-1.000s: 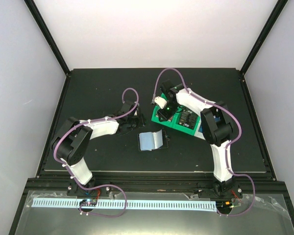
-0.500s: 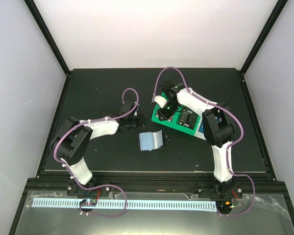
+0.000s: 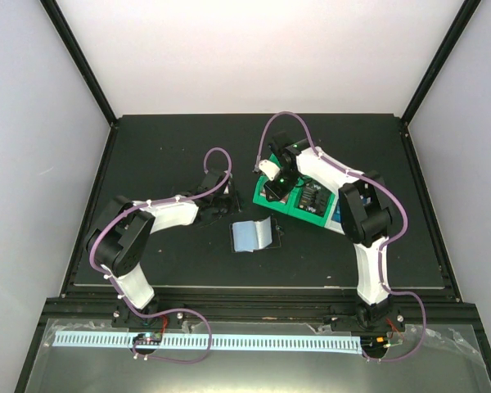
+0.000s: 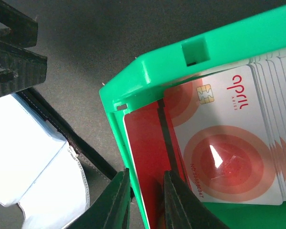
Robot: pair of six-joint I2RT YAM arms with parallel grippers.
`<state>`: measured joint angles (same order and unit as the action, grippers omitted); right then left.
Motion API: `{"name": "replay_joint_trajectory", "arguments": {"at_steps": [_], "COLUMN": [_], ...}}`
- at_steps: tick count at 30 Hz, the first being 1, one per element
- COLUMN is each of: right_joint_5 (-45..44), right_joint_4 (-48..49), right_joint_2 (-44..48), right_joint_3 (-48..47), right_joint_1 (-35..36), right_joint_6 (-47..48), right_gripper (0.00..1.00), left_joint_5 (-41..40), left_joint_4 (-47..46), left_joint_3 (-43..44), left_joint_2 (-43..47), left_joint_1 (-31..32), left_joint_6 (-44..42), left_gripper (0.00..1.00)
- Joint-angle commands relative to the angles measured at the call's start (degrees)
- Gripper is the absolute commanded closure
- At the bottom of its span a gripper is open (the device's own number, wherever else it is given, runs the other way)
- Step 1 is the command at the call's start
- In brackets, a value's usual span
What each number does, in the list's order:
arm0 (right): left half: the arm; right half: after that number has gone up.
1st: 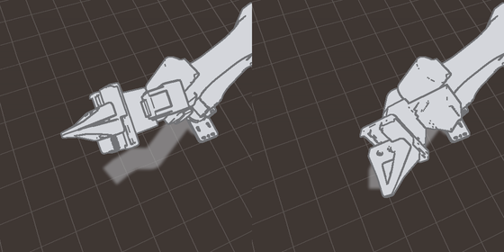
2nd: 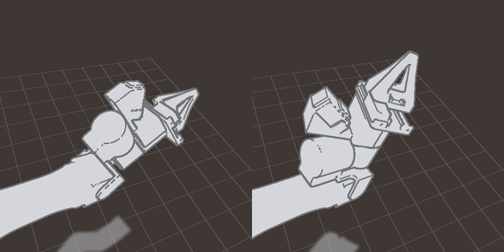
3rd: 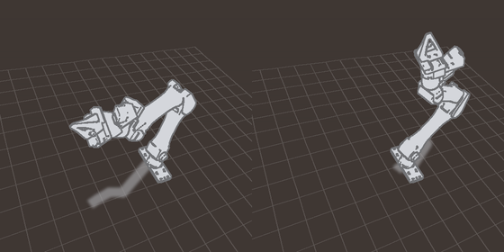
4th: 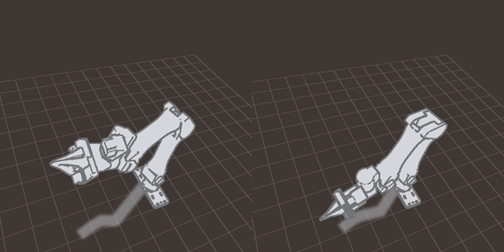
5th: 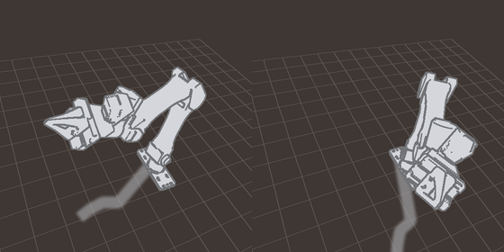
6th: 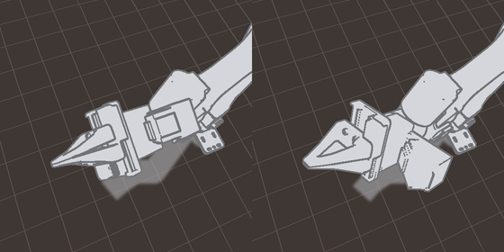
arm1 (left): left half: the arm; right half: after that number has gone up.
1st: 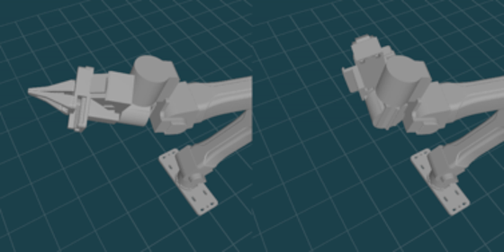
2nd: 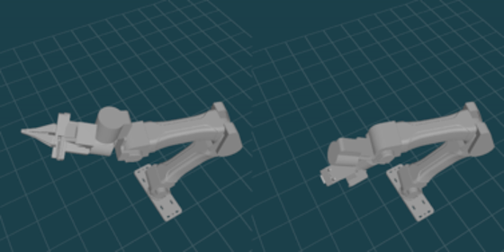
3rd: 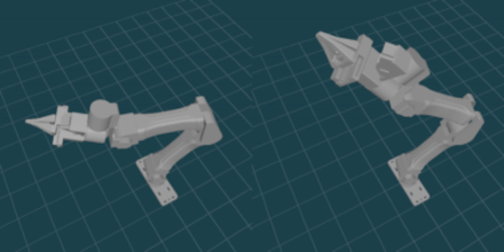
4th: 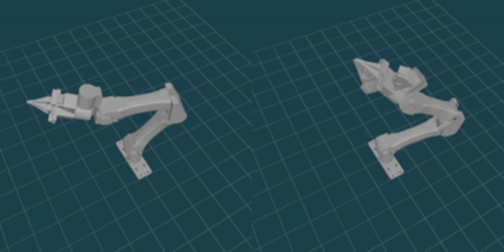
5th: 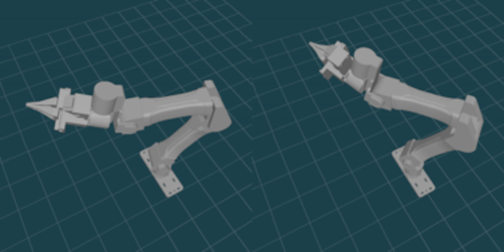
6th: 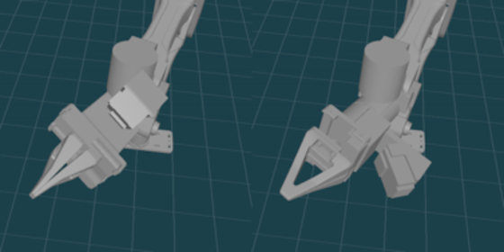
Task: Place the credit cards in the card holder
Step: Pick up the credit card from the storage box.
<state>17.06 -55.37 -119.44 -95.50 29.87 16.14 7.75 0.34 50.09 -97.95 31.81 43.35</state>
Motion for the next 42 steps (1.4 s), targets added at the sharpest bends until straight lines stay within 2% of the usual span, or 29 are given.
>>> {"name": "replay_joint_trajectory", "arguments": {"at_steps": [1, 21, 29, 35, 42], "right_joint_5": [0.65, 1.02, 0.89, 0.42, -4.01], "right_joint_4": [-0.30, -0.60, -0.41, 0.10, 2.50], "right_joint_2": [2.30, 3.78, 3.44, 3.72, 5.11], "right_joint_3": [0.79, 1.17, 1.28, 1.15, 1.20], "right_joint_1": [0.02, 0.02, 0.02, 0.03, 0.02], "right_joint_6": [-0.19, 0.22, 0.13, -0.21, -1.68], "right_gripper": [0.77, 0.81, 0.89, 0.98, 0.99], "left_joint_5": [0.77, 0.93, 0.87, 0.84, 0.89], "left_joint_4": [-0.72, -0.75, -0.60, -0.49, -0.54], "left_joint_3": [-0.29, -0.17, -0.15, -0.06, -0.23], "left_joint_2": [-0.40, -0.31, -0.22, -0.05, 0.55], "left_joint_1": [-0.44, -0.46, -0.57, -0.54, -0.57], "left_joint_6": [-0.13, -0.24, -0.30, -0.39, -0.60], "left_gripper": [0.63, 0.63, 0.63, 0.63, 0.63]}}
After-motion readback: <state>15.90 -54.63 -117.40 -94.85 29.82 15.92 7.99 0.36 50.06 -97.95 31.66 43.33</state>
